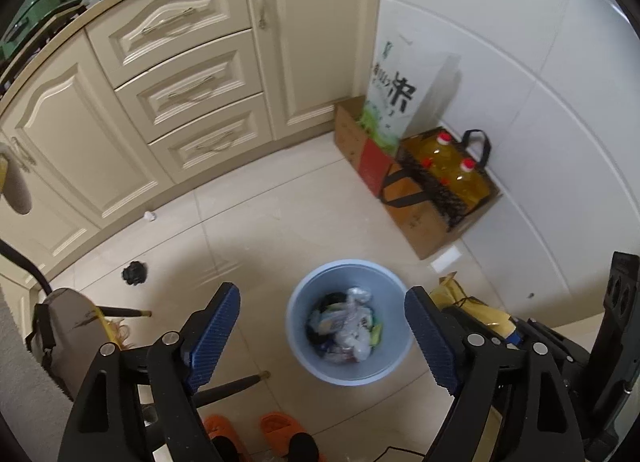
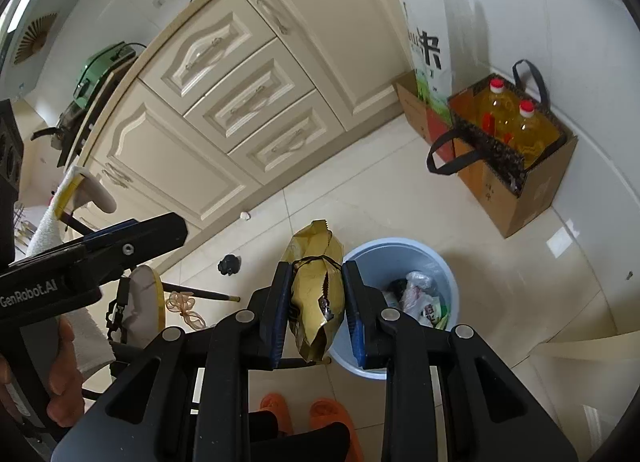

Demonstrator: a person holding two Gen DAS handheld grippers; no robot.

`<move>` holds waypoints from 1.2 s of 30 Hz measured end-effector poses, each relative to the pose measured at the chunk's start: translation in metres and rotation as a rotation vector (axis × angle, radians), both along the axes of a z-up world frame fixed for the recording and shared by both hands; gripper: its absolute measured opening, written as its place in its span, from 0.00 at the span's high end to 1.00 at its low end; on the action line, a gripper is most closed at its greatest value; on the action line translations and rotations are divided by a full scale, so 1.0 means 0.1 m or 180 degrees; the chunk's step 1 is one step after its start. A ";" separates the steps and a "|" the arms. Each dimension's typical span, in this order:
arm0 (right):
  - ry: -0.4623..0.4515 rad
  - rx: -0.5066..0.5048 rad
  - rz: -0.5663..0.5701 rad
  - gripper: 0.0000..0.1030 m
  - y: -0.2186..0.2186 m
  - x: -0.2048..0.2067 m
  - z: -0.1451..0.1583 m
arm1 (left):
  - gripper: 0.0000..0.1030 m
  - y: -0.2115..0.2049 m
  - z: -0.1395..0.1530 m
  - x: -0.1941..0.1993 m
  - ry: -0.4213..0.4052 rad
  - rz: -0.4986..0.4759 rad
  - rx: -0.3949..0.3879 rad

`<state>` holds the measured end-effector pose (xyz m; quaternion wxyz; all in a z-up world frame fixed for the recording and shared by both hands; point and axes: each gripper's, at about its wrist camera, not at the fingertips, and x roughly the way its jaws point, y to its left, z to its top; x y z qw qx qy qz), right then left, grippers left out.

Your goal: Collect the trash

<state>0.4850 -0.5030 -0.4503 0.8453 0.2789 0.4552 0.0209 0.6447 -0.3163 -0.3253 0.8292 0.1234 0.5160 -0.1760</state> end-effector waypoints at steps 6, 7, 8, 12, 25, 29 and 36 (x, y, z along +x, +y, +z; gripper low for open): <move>-0.0026 -0.0063 0.0020 0.72 0.11 0.12 0.00 | 0.21 -0.04 0.02 -0.06 -0.0075 0.0161 0.0064; -0.0017 -0.0109 0.0011 0.69 0.12 0.13 0.03 | 0.21 -0.04 0.05 -0.08 -0.0091 0.0182 0.0051; 0.0003 -0.0141 0.0004 0.55 0.13 0.13 0.06 | 0.21 -0.03 0.08 -0.11 -0.0101 0.0191 0.0041; -0.0046 -0.0215 0.0025 0.35 0.19 0.07 0.23 | 0.21 0.07 0.25 -0.25 -0.0166 0.0201 -0.0008; -0.0391 -0.0520 0.0159 0.15 0.67 -0.61 1.29 | 0.12 0.90 1.29 -1.53 -0.0774 0.0210 -0.0310; -0.0573 -0.0684 0.0245 0.04 0.94 -0.96 1.73 | 0.06 1.34 1.65 -2.15 -0.1132 0.0287 -0.0330; -0.0957 -0.0841 0.0367 0.00 1.46 -1.55 2.47 | 0.01 2.06 2.18 -3.26 -0.1701 0.0688 -0.0275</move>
